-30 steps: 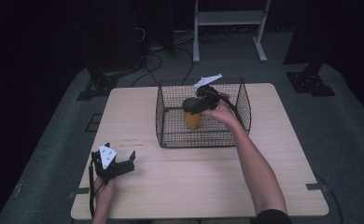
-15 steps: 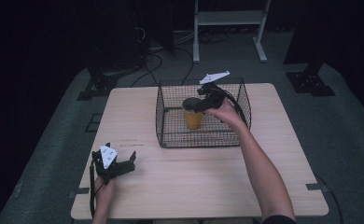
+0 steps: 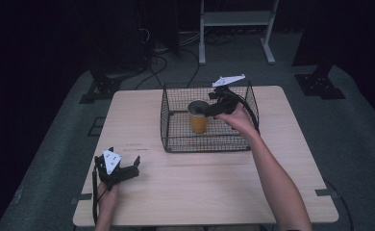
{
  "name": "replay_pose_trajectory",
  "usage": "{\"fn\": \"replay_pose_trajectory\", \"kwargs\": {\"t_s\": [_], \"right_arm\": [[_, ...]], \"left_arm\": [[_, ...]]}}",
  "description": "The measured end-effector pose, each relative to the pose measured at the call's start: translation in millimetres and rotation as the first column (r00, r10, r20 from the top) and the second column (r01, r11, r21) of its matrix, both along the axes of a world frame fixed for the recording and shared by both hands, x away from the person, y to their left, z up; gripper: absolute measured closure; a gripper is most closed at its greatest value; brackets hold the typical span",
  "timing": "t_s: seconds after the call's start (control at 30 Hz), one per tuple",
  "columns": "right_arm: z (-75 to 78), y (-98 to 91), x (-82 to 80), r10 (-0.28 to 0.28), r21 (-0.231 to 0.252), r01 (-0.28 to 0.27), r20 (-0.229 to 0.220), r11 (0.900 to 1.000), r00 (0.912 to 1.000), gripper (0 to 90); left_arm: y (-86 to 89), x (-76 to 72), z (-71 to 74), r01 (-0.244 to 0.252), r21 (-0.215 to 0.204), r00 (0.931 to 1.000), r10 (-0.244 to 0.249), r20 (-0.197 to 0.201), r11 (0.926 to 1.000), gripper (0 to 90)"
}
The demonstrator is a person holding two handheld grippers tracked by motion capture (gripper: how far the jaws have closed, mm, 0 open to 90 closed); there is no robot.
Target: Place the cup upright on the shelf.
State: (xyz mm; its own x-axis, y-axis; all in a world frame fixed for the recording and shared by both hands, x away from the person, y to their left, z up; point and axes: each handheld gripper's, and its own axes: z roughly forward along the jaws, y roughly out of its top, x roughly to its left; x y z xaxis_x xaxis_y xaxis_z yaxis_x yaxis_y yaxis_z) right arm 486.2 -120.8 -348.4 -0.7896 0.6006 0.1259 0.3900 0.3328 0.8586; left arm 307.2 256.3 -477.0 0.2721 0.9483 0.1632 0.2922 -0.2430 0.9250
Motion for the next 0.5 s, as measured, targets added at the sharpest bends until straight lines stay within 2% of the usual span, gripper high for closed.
{"fn": "replay_pose_trajectory", "kwargs": {"t_s": [0.1,0.27,0.4,0.5], "right_arm": [[1.1,-4.9,-5.0,0.007,0.005,-0.007,-0.013,1.0,0.9999,4.0],[1.2,-11.8,-16.2,0.0,-0.012,0.0,-0.008,0.9999,1.0,4.0],[0.9,-18.5,-25.9,0.007,0.002,-0.007,-0.012,1.0,0.9999,4.1],[0.4,-22.3,-33.9,0.014,-0.007,-0.015,-0.007,0.9999,0.9999,4.0]], "left_arm": [[-0.3,0.1,-0.1,0.001,0.001,1.0,-0.001,0.001,1.0,0.0],[-0.4,0.1,-0.2,0.001,0.002,1.0,-0.001,0.001,1.0,0.0],[-0.7,0.0,-0.2,0.001,0.004,1.0,-0.001,0.0,1.0,0.0],[-0.8,0.0,-0.2,0.0,0.005,1.0,0.0,0.0,1.0,0.0]]}}
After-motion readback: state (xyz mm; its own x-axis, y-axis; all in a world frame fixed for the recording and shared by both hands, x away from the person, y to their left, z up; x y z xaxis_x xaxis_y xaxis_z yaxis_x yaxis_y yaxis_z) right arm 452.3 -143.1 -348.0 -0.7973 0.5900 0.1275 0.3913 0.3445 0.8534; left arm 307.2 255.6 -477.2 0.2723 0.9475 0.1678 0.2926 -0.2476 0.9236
